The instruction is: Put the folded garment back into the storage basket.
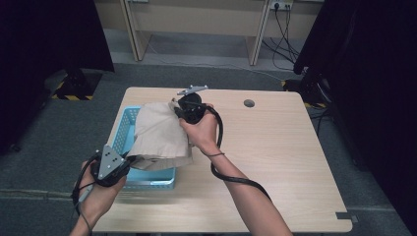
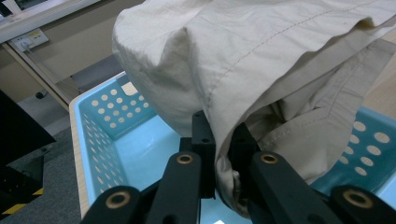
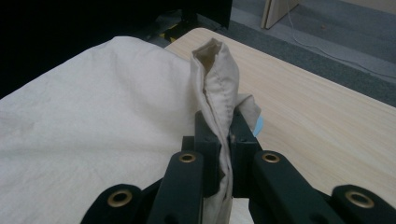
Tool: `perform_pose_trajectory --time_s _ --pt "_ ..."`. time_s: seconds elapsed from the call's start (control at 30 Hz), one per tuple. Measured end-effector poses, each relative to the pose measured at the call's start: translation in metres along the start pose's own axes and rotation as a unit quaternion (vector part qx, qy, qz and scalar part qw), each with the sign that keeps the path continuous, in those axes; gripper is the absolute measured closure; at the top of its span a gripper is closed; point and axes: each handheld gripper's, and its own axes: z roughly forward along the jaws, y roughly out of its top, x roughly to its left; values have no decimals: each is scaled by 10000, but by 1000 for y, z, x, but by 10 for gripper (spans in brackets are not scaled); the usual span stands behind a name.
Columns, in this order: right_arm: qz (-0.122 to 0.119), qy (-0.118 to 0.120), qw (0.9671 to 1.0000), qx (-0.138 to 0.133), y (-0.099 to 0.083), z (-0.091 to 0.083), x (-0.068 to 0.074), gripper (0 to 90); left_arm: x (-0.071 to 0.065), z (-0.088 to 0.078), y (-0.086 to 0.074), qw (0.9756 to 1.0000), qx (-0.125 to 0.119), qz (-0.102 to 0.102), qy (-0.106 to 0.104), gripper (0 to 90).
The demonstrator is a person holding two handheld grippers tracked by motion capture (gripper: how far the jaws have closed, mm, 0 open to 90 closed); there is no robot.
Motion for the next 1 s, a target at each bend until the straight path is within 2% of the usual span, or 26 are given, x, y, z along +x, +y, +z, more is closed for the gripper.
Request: perform_pose_trajectory --time_s 1.0 --pt "-7 102 9999 24 4 12 15 858 13 -7 -13 9997 50 -169 174 848"
